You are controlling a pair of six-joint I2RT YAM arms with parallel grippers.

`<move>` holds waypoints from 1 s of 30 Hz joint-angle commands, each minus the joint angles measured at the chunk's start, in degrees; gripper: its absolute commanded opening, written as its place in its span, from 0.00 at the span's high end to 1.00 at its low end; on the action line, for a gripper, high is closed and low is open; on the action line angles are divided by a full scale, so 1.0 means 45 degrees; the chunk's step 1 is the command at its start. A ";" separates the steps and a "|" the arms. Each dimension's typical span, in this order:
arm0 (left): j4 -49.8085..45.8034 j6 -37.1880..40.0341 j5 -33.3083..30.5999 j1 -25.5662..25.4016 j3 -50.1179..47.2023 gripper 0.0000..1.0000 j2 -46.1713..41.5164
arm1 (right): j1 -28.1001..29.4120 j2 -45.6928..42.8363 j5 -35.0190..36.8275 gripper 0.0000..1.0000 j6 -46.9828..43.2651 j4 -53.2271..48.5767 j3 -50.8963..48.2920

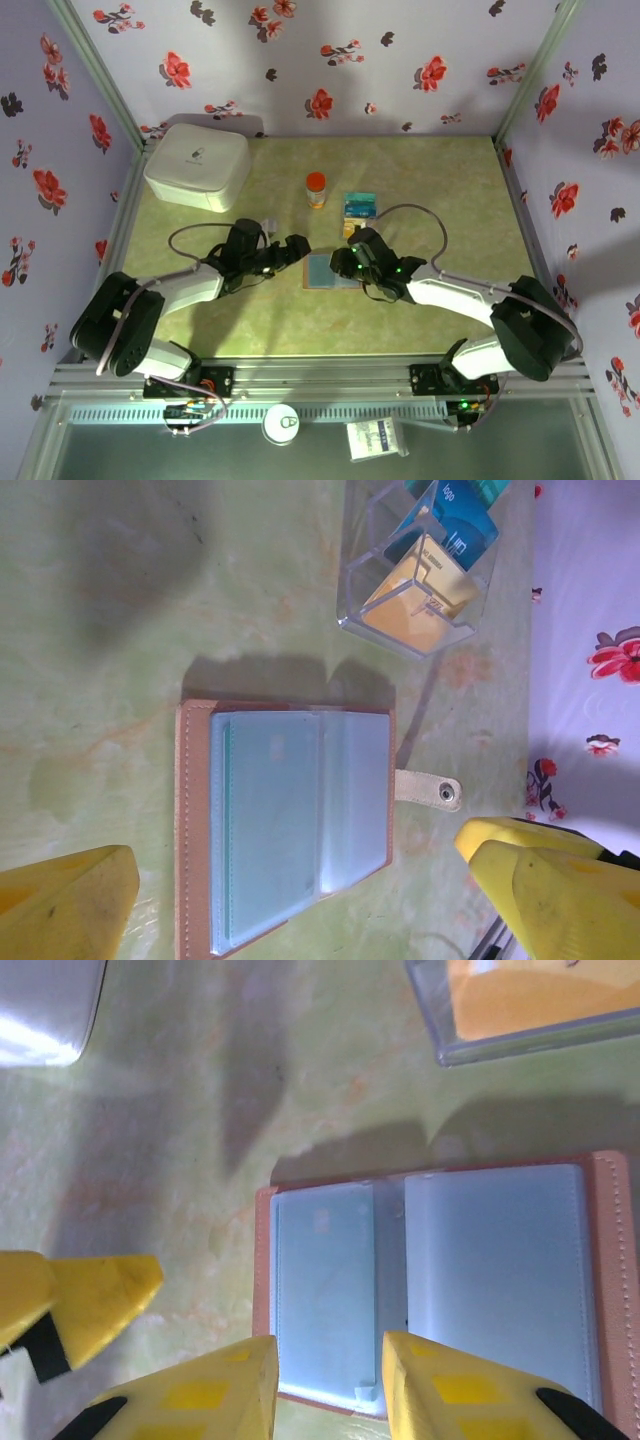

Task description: Take the credit cards out of the card holder

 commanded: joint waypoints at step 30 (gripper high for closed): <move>-0.1464 0.0733 0.1853 0.0237 0.1465 1.00 0.1465 | -0.0724 0.2817 -0.1498 0.72 -0.0472 -0.2996 0.3466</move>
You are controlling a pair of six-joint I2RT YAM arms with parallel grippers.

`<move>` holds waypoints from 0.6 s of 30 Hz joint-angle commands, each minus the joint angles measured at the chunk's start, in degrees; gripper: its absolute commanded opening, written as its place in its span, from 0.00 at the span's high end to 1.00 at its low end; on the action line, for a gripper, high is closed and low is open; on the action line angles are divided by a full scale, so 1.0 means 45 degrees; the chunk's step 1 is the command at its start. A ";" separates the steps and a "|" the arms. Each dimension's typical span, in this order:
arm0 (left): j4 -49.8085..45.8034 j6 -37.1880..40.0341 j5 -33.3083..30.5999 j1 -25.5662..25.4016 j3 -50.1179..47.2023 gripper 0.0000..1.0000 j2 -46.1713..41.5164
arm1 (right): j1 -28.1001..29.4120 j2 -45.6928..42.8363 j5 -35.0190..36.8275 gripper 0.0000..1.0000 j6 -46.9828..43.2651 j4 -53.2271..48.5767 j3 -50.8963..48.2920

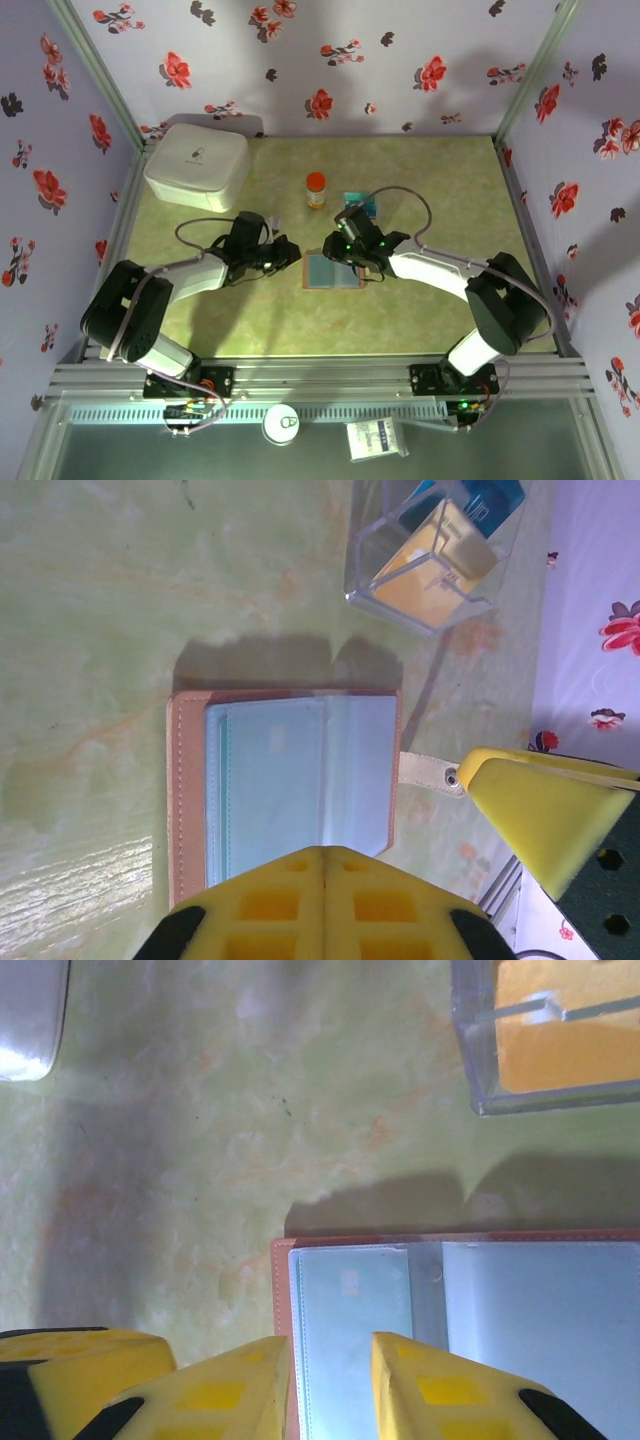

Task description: Take the credit cards out of the card holder

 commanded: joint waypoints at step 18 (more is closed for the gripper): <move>-0.1825 0.0890 0.0733 -0.0364 0.1468 1.00 0.2516 | -0.0038 0.1771 -0.1453 0.70 -0.0508 -0.1328 0.1247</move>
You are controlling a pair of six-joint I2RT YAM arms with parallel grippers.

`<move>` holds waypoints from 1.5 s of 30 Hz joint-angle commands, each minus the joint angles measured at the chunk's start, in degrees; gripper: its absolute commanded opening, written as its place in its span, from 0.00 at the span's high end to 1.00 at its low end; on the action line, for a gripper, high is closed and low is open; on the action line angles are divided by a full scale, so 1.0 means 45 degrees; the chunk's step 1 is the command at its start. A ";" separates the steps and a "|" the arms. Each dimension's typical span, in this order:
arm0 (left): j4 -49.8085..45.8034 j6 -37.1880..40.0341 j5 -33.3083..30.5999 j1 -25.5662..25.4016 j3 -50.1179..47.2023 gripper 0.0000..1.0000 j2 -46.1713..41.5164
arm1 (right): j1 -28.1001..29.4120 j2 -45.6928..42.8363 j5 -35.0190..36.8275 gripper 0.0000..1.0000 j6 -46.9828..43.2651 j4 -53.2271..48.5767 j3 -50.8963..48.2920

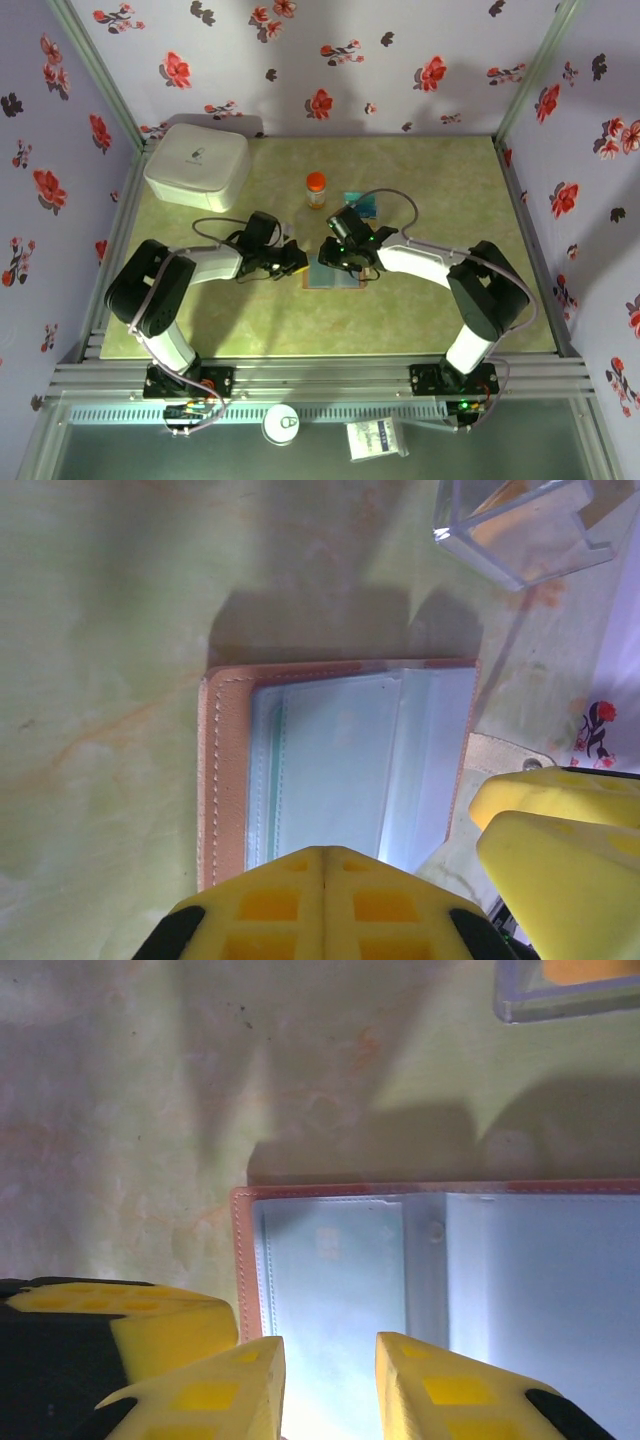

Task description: Take the credit cards out of the card holder

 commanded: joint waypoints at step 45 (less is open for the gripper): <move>-0.2458 0.0949 -0.0324 0.0095 0.0581 1.00 0.0660 | -0.0263 0.1362 -0.0425 0.72 -0.0484 -0.1118 0.0756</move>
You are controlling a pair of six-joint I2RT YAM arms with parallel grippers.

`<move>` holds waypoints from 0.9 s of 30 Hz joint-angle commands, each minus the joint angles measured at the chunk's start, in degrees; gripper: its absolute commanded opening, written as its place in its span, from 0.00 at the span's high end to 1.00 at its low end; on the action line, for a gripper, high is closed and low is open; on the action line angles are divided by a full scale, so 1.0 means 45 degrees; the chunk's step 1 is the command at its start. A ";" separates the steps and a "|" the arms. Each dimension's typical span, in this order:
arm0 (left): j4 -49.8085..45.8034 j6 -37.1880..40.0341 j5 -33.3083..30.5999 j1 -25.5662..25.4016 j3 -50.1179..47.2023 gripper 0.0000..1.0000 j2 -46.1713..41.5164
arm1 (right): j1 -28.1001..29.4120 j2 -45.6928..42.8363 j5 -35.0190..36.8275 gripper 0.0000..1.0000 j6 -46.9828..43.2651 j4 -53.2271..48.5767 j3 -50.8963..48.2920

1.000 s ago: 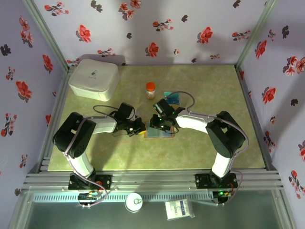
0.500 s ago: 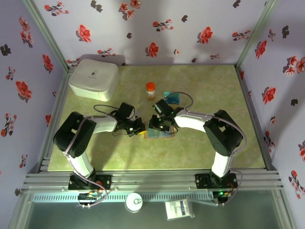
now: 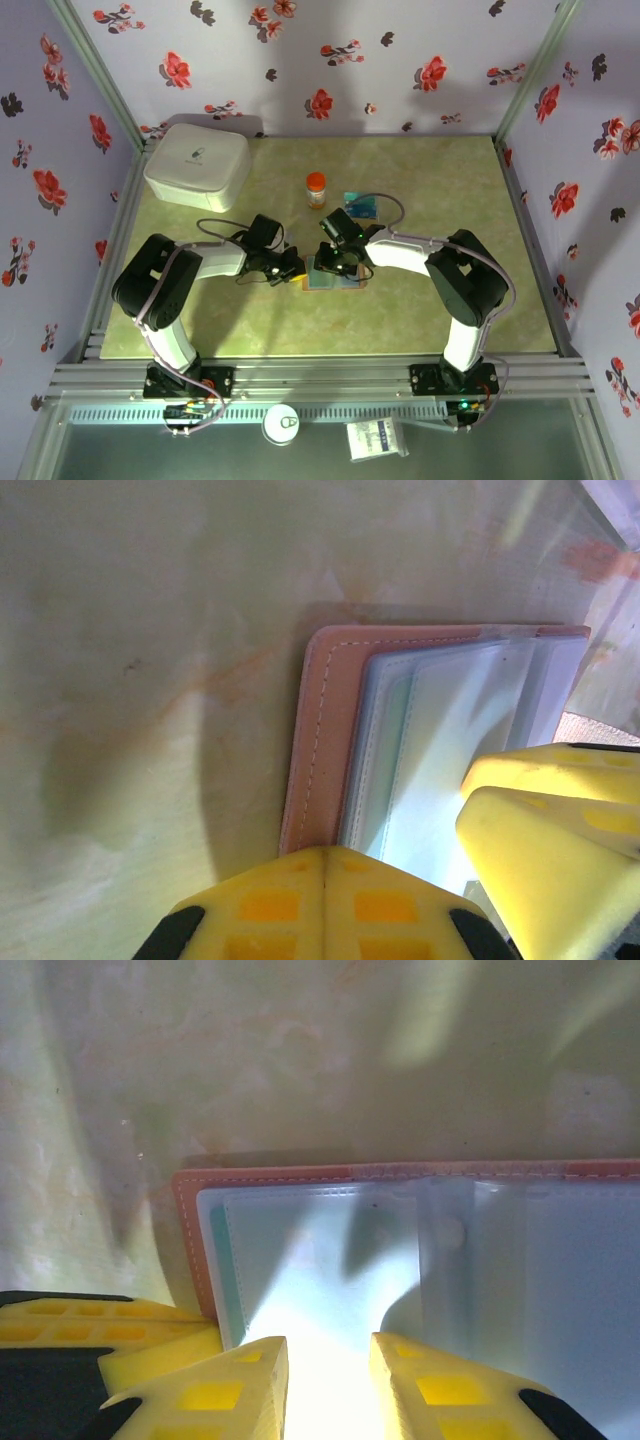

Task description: Take the credit cards out of the card holder

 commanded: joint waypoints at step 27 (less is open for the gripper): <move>-0.1154 0.0212 -0.0194 0.0222 0.1179 1.00 -0.1065 | -0.1278 -0.1072 -0.2519 0.75 -0.1150 0.3964 -0.2953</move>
